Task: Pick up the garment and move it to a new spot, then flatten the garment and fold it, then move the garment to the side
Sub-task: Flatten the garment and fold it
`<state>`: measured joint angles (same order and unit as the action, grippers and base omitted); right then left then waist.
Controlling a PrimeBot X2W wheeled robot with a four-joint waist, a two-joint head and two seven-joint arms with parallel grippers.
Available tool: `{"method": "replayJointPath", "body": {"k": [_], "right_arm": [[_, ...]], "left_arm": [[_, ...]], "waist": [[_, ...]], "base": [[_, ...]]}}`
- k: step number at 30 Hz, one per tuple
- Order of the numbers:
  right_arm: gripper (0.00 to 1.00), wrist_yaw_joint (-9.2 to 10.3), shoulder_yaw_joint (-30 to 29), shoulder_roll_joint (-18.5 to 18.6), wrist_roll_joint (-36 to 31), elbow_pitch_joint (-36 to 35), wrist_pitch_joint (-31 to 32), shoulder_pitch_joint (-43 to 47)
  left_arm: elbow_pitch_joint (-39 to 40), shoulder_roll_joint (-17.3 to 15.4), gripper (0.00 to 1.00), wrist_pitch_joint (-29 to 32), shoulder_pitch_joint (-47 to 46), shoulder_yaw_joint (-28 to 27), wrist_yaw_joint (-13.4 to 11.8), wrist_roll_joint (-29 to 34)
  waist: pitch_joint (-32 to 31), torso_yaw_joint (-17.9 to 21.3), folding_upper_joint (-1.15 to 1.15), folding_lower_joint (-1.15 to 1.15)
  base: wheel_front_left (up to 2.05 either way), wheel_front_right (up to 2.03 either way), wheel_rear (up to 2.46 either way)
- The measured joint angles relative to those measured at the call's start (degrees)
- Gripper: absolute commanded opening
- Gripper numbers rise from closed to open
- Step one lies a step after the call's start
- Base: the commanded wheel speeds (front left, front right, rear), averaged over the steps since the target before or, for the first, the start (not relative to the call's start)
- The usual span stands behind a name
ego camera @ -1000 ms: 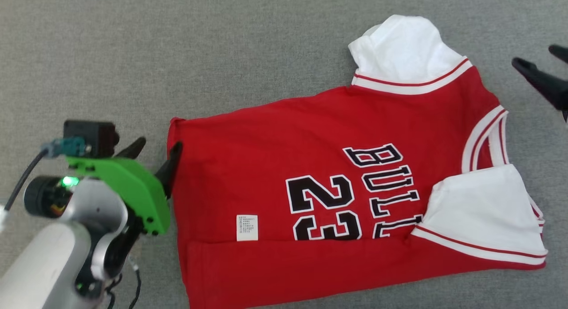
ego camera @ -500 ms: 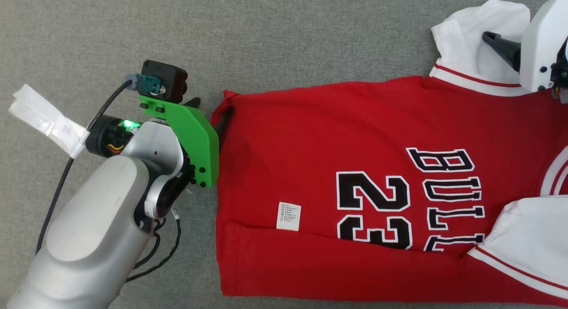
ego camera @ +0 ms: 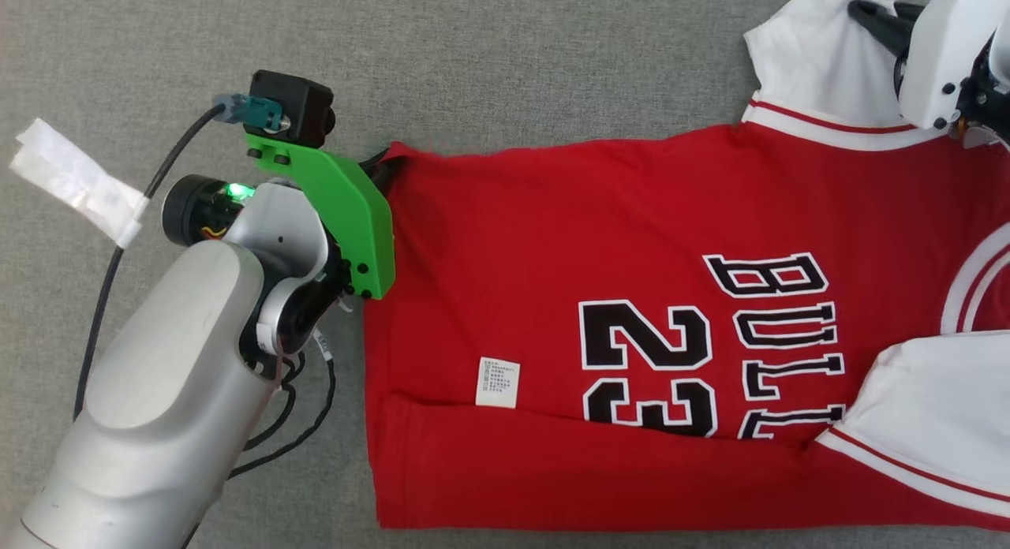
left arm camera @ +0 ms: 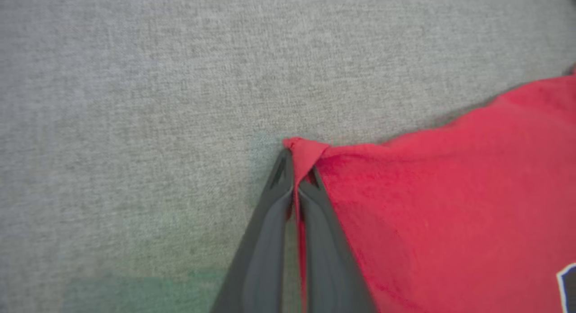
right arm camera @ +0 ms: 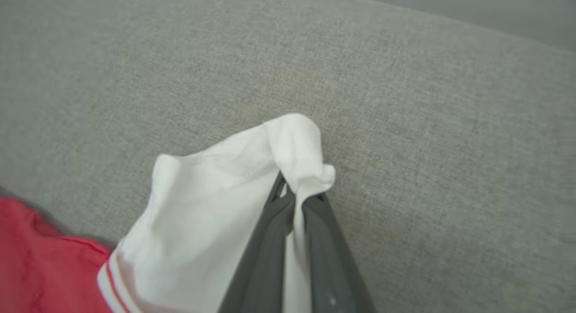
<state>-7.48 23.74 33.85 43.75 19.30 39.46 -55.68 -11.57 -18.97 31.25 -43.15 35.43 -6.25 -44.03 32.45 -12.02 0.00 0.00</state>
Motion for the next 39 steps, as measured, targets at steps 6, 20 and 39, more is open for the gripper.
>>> {"method": "replayJointPath", "body": {"k": [6, 20, 39], "right_arm": [[0.00, 0.00, 0.22, 2.53, 5.25, -4.30, -6.56, 0.26], [0.00, 0.00, 1.46, 10.63, 12.56, -19.30, -20.70, 20.34], [1.00, 0.00, -0.12, 4.92, 7.30, -15.55, -30.10, 43.73]], "left_arm": [[4.07, -1.89, 0.00, -4.49, 3.97, -3.89, -1.47, -1.78], [16.68, -5.37, 0.00, -12.58, 20.97, -8.94, -5.72, -4.45], [19.87, -5.12, 1.00, -20.29, 44.76, -11.17, -10.29, -8.69]], "waist": [[-1.80, 1.92, 0.00, 0.00], [-9.27, 6.90, 0.00, 0.00], [-19.43, 12.25, 0.00, 0.01]], "base": [[0.00, 0.00, 0.00], [0.00, 0.00, 0.00], [0.00, 0.00, 0.00]]}}
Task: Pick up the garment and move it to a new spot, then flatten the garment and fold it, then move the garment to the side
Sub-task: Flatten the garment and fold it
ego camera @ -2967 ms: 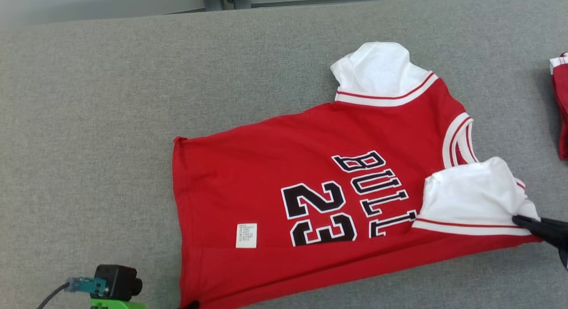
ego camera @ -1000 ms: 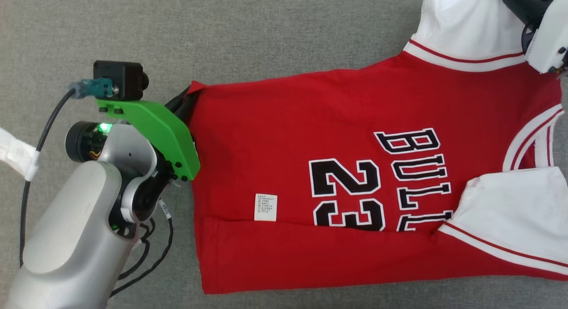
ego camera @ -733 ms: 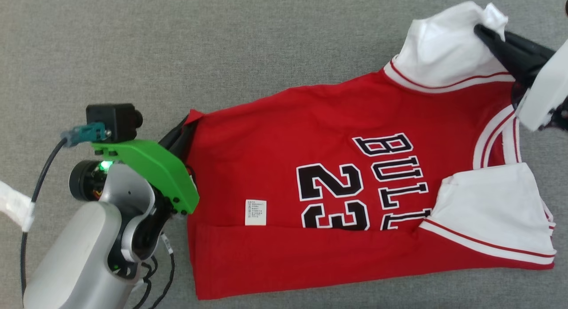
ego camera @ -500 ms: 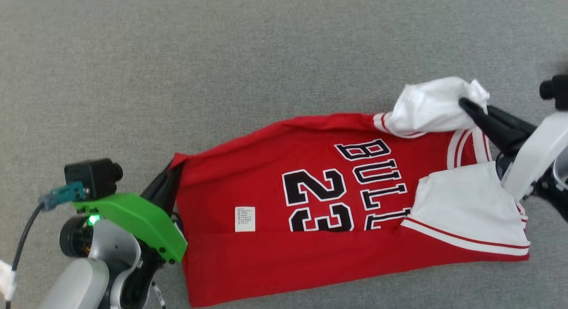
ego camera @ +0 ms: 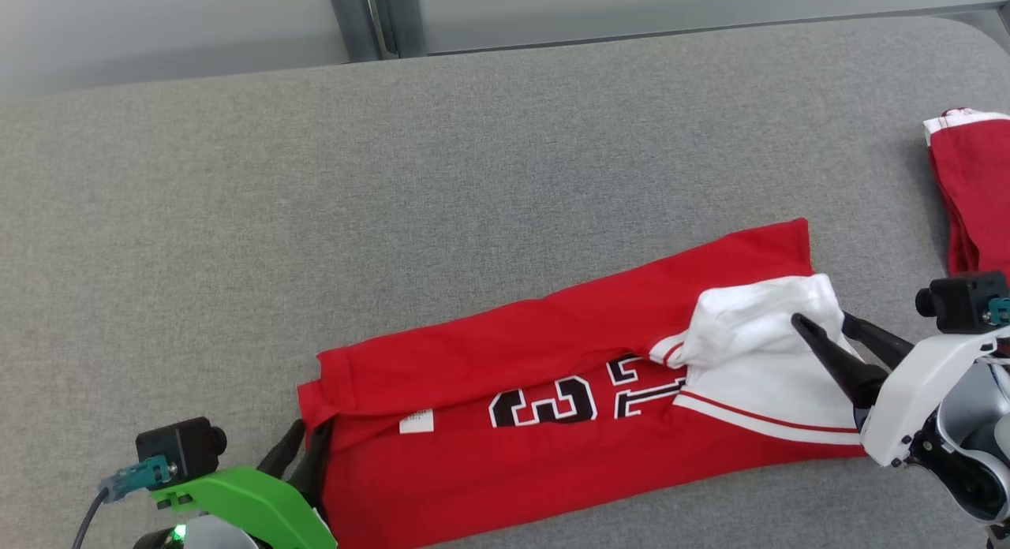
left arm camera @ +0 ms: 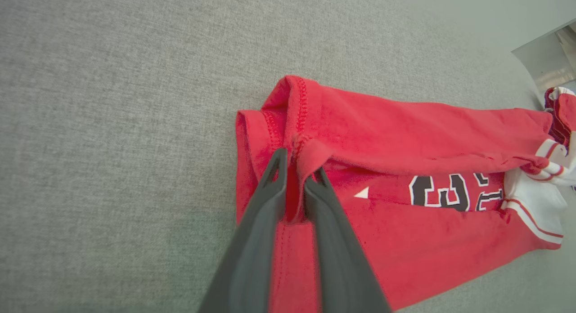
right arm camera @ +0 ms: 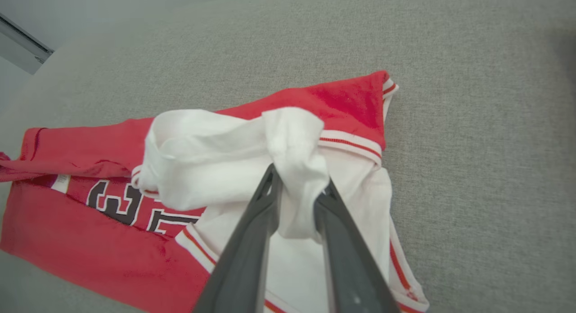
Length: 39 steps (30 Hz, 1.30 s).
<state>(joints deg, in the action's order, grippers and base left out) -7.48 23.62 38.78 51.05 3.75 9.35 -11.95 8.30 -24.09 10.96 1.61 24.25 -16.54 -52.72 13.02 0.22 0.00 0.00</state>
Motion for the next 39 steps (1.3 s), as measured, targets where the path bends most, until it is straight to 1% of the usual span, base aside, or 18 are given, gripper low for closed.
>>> {"method": "replayJointPath", "body": {"k": [3, 4, 5, 7, 9, 11, 13, 16, 18, 19, 20, 22, 27, 30, 35, 36, 37, 39], "right_arm": [[1.00, 0.00, -0.78, -0.60, -1.09, 1.41, 2.48, 0.18], [1.00, 0.00, -1.62, -0.69, -0.85, 1.33, 3.53, 0.35], [1.00, 0.00, -2.76, -0.63, -0.67, 1.05, 4.47, 0.54], [1.00, 0.01, -5.66, -0.47, -0.67, 0.48, 6.05, 0.62], [1.00, 0.00, -8.38, -0.81, -0.86, -0.55, 8.67, 0.56], [1.00, 0.00, -9.93, -1.79, -2.68, -0.44, 11.24, 0.29], [1.00, 0.00, -10.44, -2.93, -5.05, 0.02, 14.02, -0.27], [1.00, -0.01, -11.33, -5.97, -9.00, 2.46, 17.66, -1.01], [1.00, 0.00, -12.12, -6.75, -11.98, 4.56, 19.29, -1.31], [1.00, 0.00, -12.57, -7.11, -13.24, 5.48, 20.20, -1.31], [1.00, 0.00, -12.84, -7.42, -14.27, 6.09, 20.74, -1.28], [1.00, -0.01, -14.01, -7.84, -16.62, 7.35, 22.17, -1.19], [1.00, -0.03, -16.90, -8.50, -18.78, 8.53, 24.05, -0.37], [1.00, 0.01, -17.36, -9.27, -17.46, 8.91, 25.10, -0.24], [1.00, 0.29, -14.93, -11.28, -11.01, 9.67, 27.17, -1.67], [0.38, 0.29, -13.90, -11.62, -9.38, 9.68, 27.20, -2.32], [0.00, 0.27, -13.10, -11.85, -7.82, 9.51, 26.98, -2.66], [0.00, 0.19, -13.99, -13.50, -2.92, 10.69, 25.32, -3.19]], "left_arm": [[-3.13, 1.07, 1.00, -3.10, 1.07, -1.49, -1.76, 0.54], [-3.34, 1.26, 1.00, -4.34, 1.88, -1.77, -1.91, 0.64], [-3.56, 1.24, 1.00, -5.88, 2.92, -1.66, -2.49, 1.98], [-4.17, 0.47, 1.00, -10.57, 4.78, -2.27, -5.11, 6.65], [-4.45, 1.03, 1.00, -14.91, 6.27, -3.41, -6.83, 7.97], [-4.75, 2.61, 1.00, -19.30, 6.62, -3.74, -7.61, 10.02], [-5.22, 3.86, 1.00, -22.23, 6.50, -3.47, -7.65, 11.21], [-6.28, 6.62, 1.00, -24.82, 5.56, -2.13, -6.59, 14.19], [-6.80, 8.27, 1.00, -25.63, 4.88, -2.11, -6.17, 16.30], [-6.99, 8.77, 1.00, -25.74, 4.49, -2.02, -5.38, 18.12], [-7.01, 9.51, 1.00, -25.75, 4.33, -2.23, -4.64, 18.47], [-5.89, 12.04, 1.00, -25.95, 4.12, -4.23, -3.09, 22.26], [-5.99, 16.39, 1.00, -25.99, 5.36, -8.42, 1.19, 27.17], [-6.15, 18.38, 1.00, -25.99, 5.87, -10.84, 3.77, 29.09], [-6.88, 20.28, 1.00, -25.99, 5.67, -13.30, 7.39, 31.94], [-7.09, 20.53, 1.00, -25.99, 5.66, -13.68, 7.97, 32.30], [-7.31, 20.71, 1.00, -25.99, 5.66, -13.93, 8.37, 32.45], [-7.83, 20.94, 1.00, -25.99, 5.67, -14.62, 9.14, 32.89]], "waist": [[-0.59, 0.03, 0.00, 0.00], [-0.81, 0.07, 0.00, 0.00], [-1.00, 0.12, 0.00, 0.00], [-1.15, 0.29, 0.00, 0.00], [-0.98, 0.25, 0.00, 0.00], [-0.68, -0.05, 0.00, 0.00], [-0.33, -0.65, 0.00, 0.00], [0.41, -2.13, 0.00, 0.00], [0.84, -3.07, 0.00, 0.00], [1.08, -3.58, 0.00, 0.00], [1.26, -3.98, 0.00, 0.00], [1.63, -4.95, 0.00, 0.00], [2.13, -6.47, 0.00, 0.00], [2.21, -7.16, 0.00, 0.00], [2.35, -8.40, 0.00, 0.00], [2.30, -8.65, 0.00, 0.00], [2.24, -8.82, 0.00, 0.00], [1.92, -9.03, 0.00, 0.00]], "base": [[0.00, 0.00, 0.00], [0.00, 0.00, 0.00], [0.00, 0.00, 0.00], [0.00, 0.00, 0.00], [0.00, 0.00, 0.00], [0.00, 0.00, 0.00], [0.00, 0.00, 0.00], [0.00, 0.00, 0.00], [0.00, 0.00, 0.00], [0.00, 0.00, 0.00], [0.00, 0.00, 0.00], [0.00, 0.00, 0.00], [0.00, 0.00, 0.00], [0.00, 0.00, 0.00], [0.00, 0.00, 0.00], [0.00, 0.00, 0.00], [0.00, 0.00, 0.00], [0.00, 0.00, 0.00]]}}
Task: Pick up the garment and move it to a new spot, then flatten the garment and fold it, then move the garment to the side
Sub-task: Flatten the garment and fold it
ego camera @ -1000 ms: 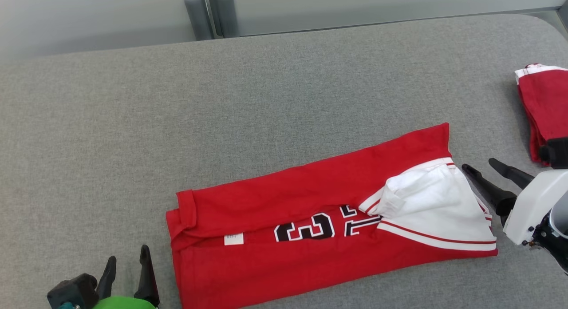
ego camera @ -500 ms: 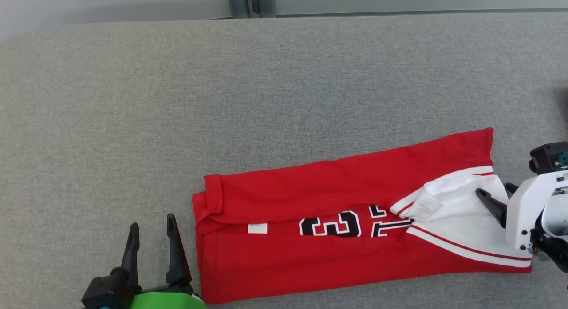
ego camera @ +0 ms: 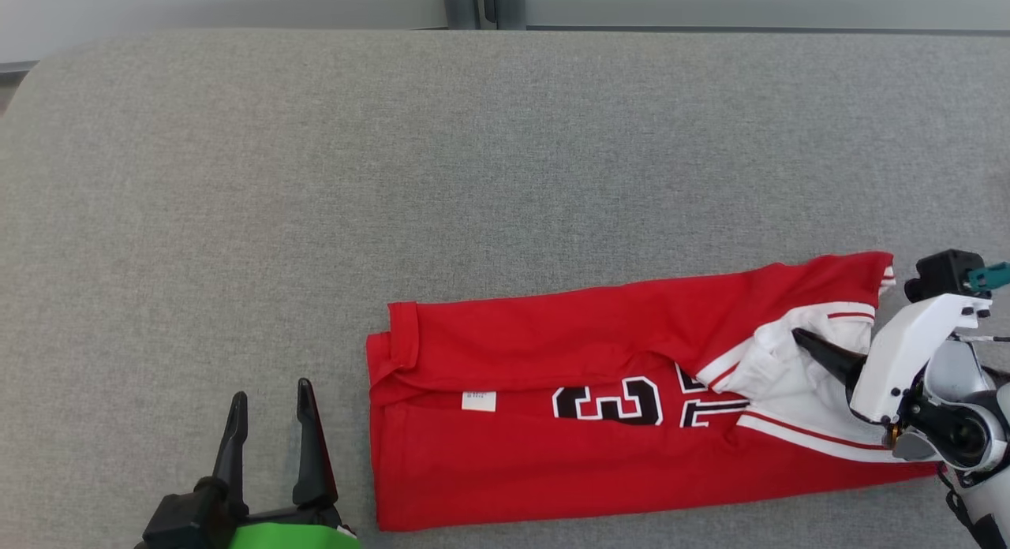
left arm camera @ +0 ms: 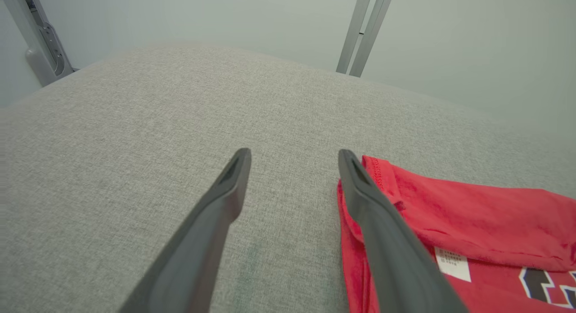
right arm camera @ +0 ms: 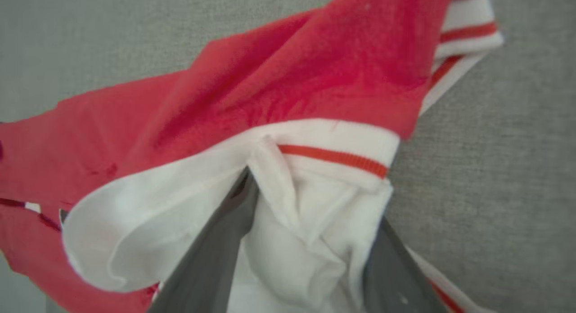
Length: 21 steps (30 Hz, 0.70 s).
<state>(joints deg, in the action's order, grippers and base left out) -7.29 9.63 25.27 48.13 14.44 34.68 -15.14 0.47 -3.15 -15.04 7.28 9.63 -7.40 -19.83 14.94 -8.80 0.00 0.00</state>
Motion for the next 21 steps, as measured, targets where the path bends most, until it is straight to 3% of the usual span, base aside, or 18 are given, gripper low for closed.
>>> {"method": "replayJointPath", "body": {"k": [3, 6, 11, 14, 17, 21], "right_arm": [[0.00, -0.27, -3.33, 0.07, 5.15, 2.99, 0.00, -0.23], [0.00, -0.25, -8.50, 3.19, 8.08, 5.47, 1.13, -0.55], [0.00, -0.20, -18.25, 10.28, 8.12, 8.22, 2.92, -0.59], [0.00, -0.18, -21.84, 12.70, 7.27, 6.37, 4.98, -0.27], [0.00, -0.18, -21.43, 11.96, 7.31, -0.24, 9.33, -0.29], [0.00, -0.19, -18.11, 6.22, 7.67, -10.15, 15.30, -0.36]], "left_arm": [[-0.64, 0.12, 1.00, 0.00, 0.29, -0.88, 0.89, 0.77], [-0.88, 0.19, 1.00, 0.00, 0.73, -1.60, 1.16, 0.53], [-1.01, 0.22, 1.00, 0.00, 1.64, -1.01, 1.64, -1.27], [-1.10, 0.23, 1.00, 0.00, 1.83, -0.45, 1.58, -1.63], [-1.36, 0.23, 1.00, 0.00, 2.38, -0.03, 1.33, -2.27], [-1.86, 0.24, 1.00, 0.00, 2.53, 0.99, 1.33, -2.67]], "waist": [[-0.87, 0.04, 0.00, 0.00], [-2.01, 0.34, 0.00, 0.00], [-4.03, 1.02, 0.00, 0.00], [-5.02, 1.19, 0.00, 0.00], [-5.76, 1.47, 0.00, 0.00], [-6.02, 2.23, 0.00, 0.00]], "base": [[0.00, 0.00, 0.00], [0.00, 0.00, 0.00], [0.00, 0.00, 0.00], [0.00, 0.00, 0.00], [0.00, 0.00, 0.00], [0.00, 0.00, 0.00]]}}
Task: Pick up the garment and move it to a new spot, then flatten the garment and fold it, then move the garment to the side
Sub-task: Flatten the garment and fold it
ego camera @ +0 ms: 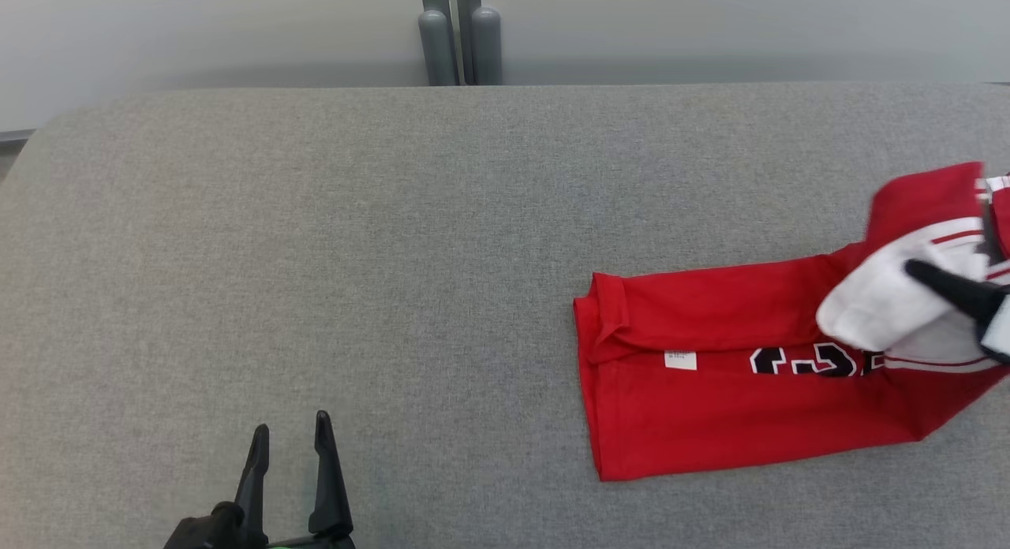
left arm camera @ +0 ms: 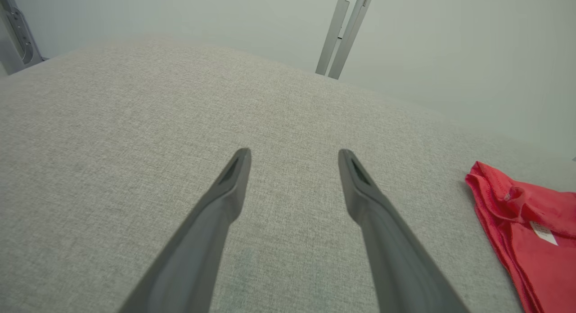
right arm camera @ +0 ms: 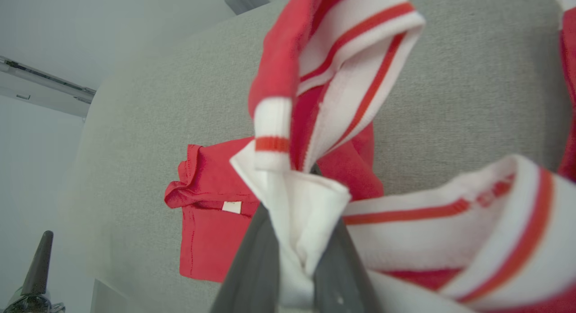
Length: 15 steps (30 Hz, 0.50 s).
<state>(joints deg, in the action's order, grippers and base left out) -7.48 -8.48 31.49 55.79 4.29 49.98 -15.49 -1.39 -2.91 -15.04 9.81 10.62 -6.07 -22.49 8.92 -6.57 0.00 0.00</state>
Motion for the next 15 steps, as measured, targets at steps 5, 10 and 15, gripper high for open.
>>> {"method": "replayJointPath", "body": {"k": [5, 10, 15], "right_arm": [[0.00, 0.01, 6.42, -11.93, -6.50, -6.47, 3.63, 0.10], [0.00, 0.00, 10.12, -23.84, -15.39, -4.47, 1.36, 0.83], [0.00, 0.01, 12.17, -27.10, -19.46, -1.74, -1.56, 1.36]], "left_arm": [[-1.18, 0.01, 1.00, 0.00, -0.70, 2.05, -0.08, -0.15], [-2.86, 0.02, 1.00, -0.01, -2.05, 3.93, -0.07, -0.05], [-3.54, 0.03, 1.00, 0.00, -2.11, 3.69, -0.08, 0.44]], "waist": [[0.28, 0.49, 0.00, 0.00], [0.44, -0.25, 0.00, 0.00], [0.39, -1.20, 0.00, 0.00]], "base": [[0.00, 0.00, 0.00], [0.00, 0.00, 0.00], [0.00, 0.00, 0.00]]}}
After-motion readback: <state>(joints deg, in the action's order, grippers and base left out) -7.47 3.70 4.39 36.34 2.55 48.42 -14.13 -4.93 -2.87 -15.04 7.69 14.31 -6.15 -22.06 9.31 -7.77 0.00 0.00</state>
